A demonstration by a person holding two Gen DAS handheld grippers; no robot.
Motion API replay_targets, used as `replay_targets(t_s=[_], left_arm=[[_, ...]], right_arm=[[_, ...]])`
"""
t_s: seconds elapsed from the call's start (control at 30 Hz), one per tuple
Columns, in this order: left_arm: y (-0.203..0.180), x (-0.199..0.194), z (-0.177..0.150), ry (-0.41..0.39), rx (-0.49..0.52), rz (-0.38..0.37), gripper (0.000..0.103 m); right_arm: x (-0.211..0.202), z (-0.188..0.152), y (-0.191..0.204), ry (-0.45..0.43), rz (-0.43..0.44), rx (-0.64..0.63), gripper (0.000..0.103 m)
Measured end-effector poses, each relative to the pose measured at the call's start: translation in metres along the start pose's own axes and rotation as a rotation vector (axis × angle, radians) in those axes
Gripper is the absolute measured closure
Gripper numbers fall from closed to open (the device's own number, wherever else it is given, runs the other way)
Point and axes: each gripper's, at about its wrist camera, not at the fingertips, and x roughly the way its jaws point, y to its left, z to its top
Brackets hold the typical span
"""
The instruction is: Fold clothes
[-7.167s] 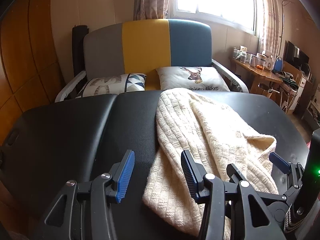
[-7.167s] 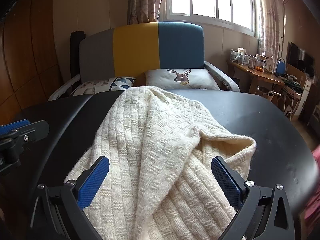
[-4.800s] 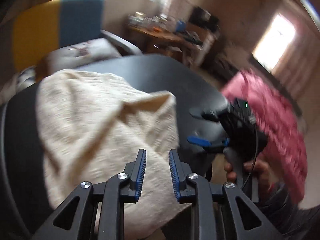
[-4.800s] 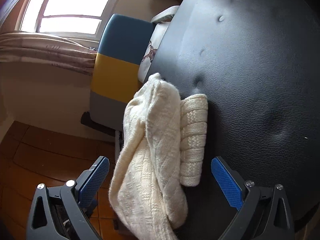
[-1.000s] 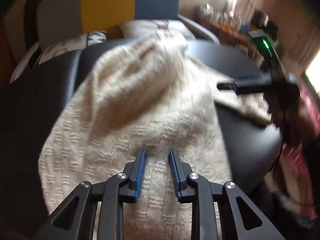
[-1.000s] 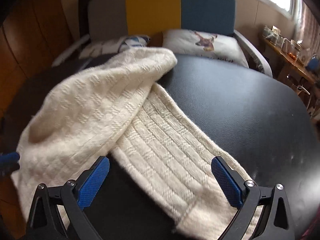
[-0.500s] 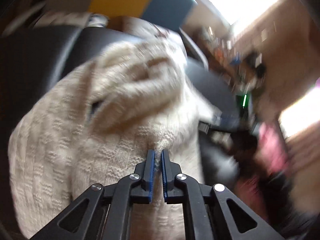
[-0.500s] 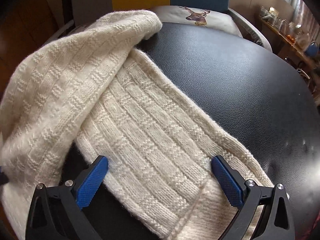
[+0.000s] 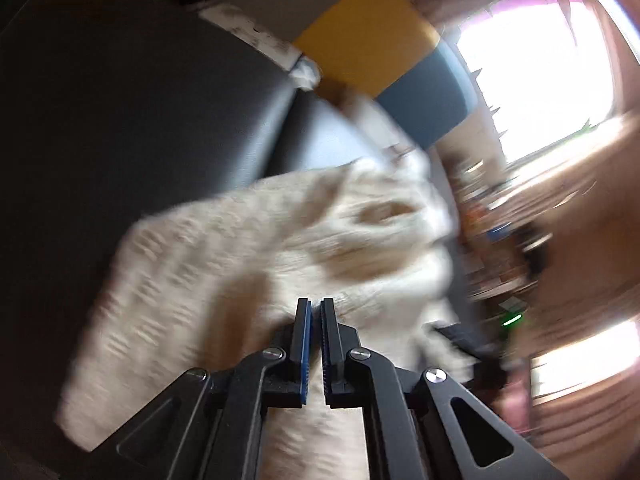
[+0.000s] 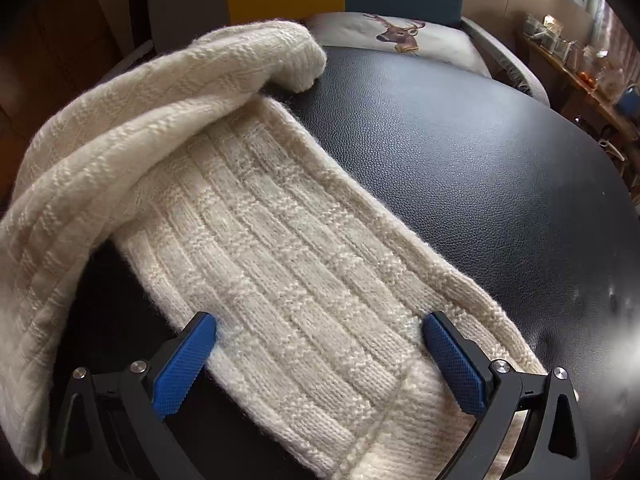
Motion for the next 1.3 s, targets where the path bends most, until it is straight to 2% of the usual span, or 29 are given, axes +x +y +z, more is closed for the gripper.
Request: replay_targets(t_s=[0.07, 0.1, 0.17, 0.23, 0.3, 0.37, 0.47, 0.53, 0.63, 0.73, 0.93, 1.13, 1.3], left_arm=[[-0.013, -0.018, 0.004, -0.043, 0.035, -0.057, 0.103], [-0.02, -0.027, 0.006, -0.065, 0.052, -0.083, 0.103], [-0.029, -0.039, 0.012, -0.121, 0.088, -0.044, 0.103], [-0.036, -0.043, 0.014, -0.134, 0.151, 0.04, 0.103], [-0.042, -0.043, 0.011, -0.122, 0.209, 0.113, 0.102], [-0.048, -0.036, 0.011, -0.095, 0.277, 0.182, 0.094], [-0.06, -0.022, 0.011, -0.081, 0.411, 0.332, 0.087], [-0.059, -0.01, 0.014, -0.063, 0.445, 0.397, 0.083], [-0.052, 0.004, 0.027, -0.003, 0.442, 0.406, 0.082], [-0.062, 0.015, 0.035, 0.021, 0.486, 0.404, 0.078], [-0.089, 0.078, 0.057, 0.11, 0.57, 0.431, 0.076], [-0.098, 0.137, 0.07, 0.176, 0.648, 0.542, 0.075], [-0.089, 0.167, 0.075, 0.243, 0.7, 0.66, 0.075]], right_arm=[[-0.02, -0.002, -0.002, -0.052, 0.009, 0.02, 0.0], [-0.033, -0.005, -0.001, -0.09, 0.062, 0.029, 0.0], [-0.049, -0.014, 0.001, -0.117, 0.209, 0.066, 0.0], [-0.053, -0.023, 0.012, -0.129, 0.251, 0.069, 0.0], [-0.051, -0.027, 0.021, -0.122, 0.246, 0.066, 0.0], [-0.047, -0.023, 0.029, -0.105, 0.245, 0.066, 0.0], [-0.039, -0.018, 0.039, -0.09, 0.213, 0.05, 0.0], [-0.03, -0.015, 0.042, -0.079, 0.193, 0.045, 0.0], [-0.024, -0.015, 0.04, -0.065, 0.194, 0.054, 0.0], [-0.022, -0.02, 0.039, -0.066, 0.199, 0.051, 0.0], [-0.022, -0.028, 0.049, -0.081, 0.151, 0.0, 0.0], [-0.027, -0.043, 0.056, -0.108, 0.133, -0.04, 0.0], [-0.012, -0.028, 0.046, -0.103, 0.158, -0.034, 0.0]])
